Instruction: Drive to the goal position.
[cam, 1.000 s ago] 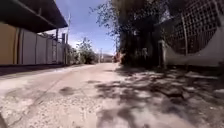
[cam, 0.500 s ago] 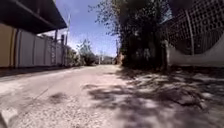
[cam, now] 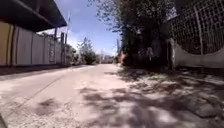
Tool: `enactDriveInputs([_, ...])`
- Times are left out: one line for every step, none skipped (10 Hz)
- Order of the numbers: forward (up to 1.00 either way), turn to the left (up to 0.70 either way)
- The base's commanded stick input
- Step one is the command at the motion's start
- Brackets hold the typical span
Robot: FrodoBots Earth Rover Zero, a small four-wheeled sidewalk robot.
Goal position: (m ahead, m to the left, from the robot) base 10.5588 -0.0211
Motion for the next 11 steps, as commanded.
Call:
enactDriveInputs([0.70, 0.00])
enactDriveInputs([0.70, 0.00])
enactDriveInputs([0.70, 0.00])
enactDriveInputs([0.70, 0.00])
enactDriveInputs([0.70, 0.00])
enactDriveInputs([0.70, 0.00])
enactDriveInputs([0.70, 0.00])
enactDriveInputs([0.70, 0.00])
enactDriveInputs([0.70, 0.00])
enactDriveInputs([0.70, 0.00])
enactDriveInputs([0.70, 0.00])
